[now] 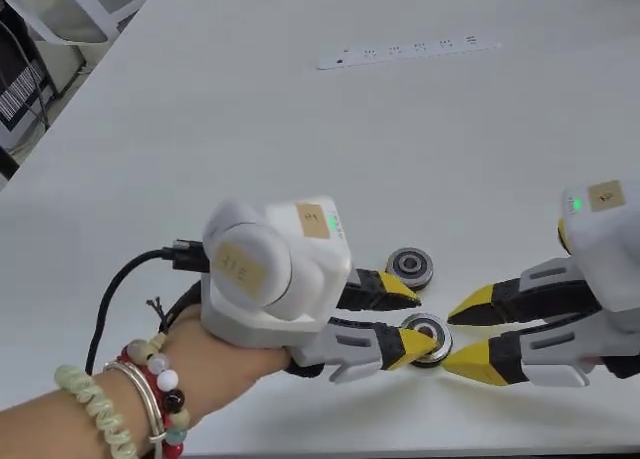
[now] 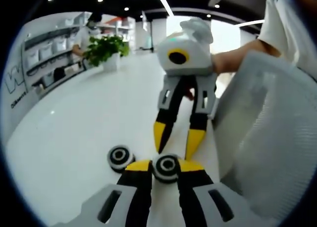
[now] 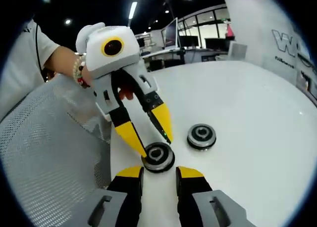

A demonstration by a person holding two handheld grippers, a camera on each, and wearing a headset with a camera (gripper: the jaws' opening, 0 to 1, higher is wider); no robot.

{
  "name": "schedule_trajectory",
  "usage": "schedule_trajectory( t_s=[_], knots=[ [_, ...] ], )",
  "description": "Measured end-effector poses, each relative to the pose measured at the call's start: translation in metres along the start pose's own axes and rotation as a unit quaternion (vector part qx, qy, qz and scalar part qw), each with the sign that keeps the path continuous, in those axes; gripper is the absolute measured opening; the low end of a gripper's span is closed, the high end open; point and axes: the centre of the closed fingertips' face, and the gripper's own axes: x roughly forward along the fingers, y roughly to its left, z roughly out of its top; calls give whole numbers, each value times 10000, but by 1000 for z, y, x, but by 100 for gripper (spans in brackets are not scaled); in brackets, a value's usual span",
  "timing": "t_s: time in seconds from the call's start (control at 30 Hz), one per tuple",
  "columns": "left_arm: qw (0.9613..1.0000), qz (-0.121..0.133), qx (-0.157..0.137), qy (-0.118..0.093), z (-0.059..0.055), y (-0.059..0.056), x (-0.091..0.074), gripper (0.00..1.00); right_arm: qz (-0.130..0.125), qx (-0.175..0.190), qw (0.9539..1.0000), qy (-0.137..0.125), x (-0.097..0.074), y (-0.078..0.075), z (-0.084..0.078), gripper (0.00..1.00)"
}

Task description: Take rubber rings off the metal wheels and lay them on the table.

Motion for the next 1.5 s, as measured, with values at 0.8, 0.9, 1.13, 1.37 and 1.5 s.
schedule_trajectory(
  t_s=[0.8, 0.9, 1.13, 1.37, 1.5],
  knots=[
    [9999, -89, -9, -109, -3, -6, 3, 14, -158, -737, 9971, 73, -1, 2, -3, 5],
    [9999, -83, -4, -123, -3, -6, 2, 14, -227, -833, 9962, 123, -1, 3, -5, 2],
    [9999, -63, -36, -143, -3, -5, 2, 14, -291, 505, 9982, -126, -3, -6, -3, 0],
    [9999, -56, -39, -144, -2, -4, 3, 14, -90, 1704, 9842, -476, -6, -10, -3, 0],
    [9999, -53, -34, -139, -2, -4, 2, 14, 80, 2395, 9659, -979, -12, -11, 10, 0]
  ],
)
